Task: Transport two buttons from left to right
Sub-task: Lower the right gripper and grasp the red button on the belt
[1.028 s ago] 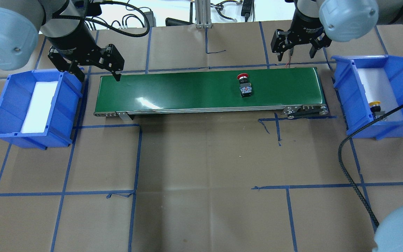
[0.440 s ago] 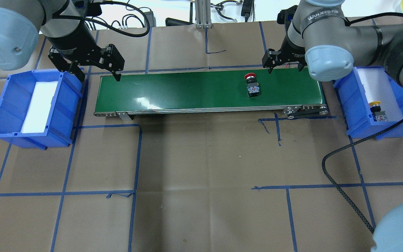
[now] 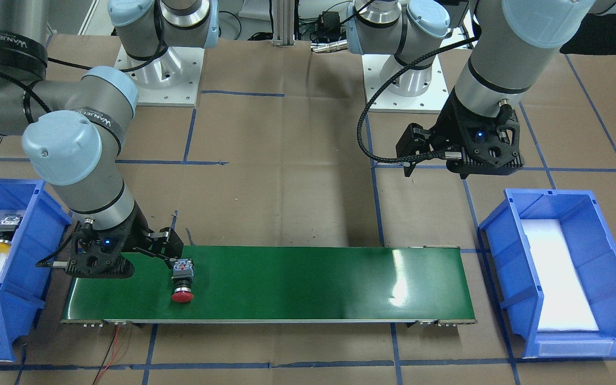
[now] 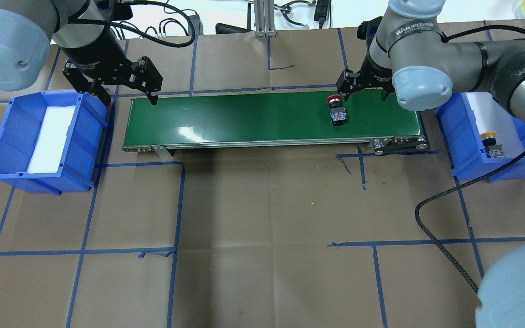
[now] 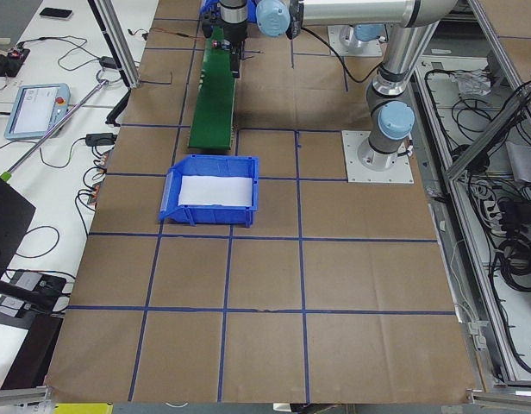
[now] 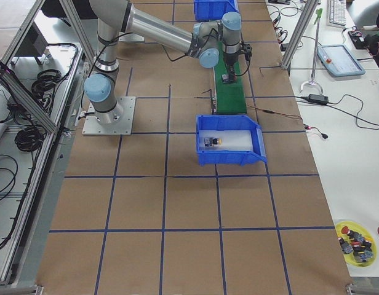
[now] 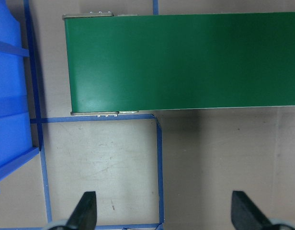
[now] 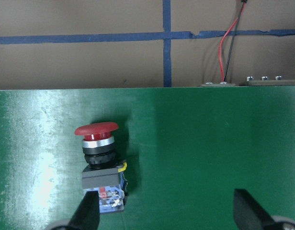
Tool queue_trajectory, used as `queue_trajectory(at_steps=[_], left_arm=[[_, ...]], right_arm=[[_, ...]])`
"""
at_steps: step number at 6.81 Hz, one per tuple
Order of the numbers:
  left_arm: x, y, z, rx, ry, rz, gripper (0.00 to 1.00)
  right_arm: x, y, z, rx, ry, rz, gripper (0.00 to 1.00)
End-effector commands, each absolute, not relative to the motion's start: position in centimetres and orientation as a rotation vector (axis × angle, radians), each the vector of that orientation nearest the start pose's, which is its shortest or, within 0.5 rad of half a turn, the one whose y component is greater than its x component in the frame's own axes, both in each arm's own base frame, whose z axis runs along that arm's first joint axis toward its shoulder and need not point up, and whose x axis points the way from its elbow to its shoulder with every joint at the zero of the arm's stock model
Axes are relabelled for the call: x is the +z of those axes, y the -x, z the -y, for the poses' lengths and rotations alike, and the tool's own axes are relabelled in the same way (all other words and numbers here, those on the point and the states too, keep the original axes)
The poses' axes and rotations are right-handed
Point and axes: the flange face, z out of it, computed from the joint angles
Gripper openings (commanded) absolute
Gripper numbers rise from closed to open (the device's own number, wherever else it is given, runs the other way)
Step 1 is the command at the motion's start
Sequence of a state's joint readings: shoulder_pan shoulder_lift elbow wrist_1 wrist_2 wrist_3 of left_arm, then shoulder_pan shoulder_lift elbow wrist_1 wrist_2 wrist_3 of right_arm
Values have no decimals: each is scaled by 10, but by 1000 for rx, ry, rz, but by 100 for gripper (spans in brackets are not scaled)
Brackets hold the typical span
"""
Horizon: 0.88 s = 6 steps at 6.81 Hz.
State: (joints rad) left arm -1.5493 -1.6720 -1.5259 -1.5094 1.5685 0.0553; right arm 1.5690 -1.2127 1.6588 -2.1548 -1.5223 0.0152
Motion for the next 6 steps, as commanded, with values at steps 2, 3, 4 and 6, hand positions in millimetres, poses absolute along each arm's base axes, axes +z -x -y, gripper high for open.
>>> queue_trajectory(at_steps=[2, 3, 4, 6], left_arm=[[463, 122, 538, -5, -51, -3144, 100], [462, 123, 538, -3, -53, -3144, 100], [461, 122, 537, 2, -48, -3143, 100], [458, 122, 535, 12, -48, -3140, 100]], right_arm=[[276, -141, 627, -158, -20, -3036, 97], [265, -141, 630, -132, -24, -3037, 96], [249, -141, 632, -97, -23, -3040, 96], [233, -139, 634, -82, -22, -3054, 86]])
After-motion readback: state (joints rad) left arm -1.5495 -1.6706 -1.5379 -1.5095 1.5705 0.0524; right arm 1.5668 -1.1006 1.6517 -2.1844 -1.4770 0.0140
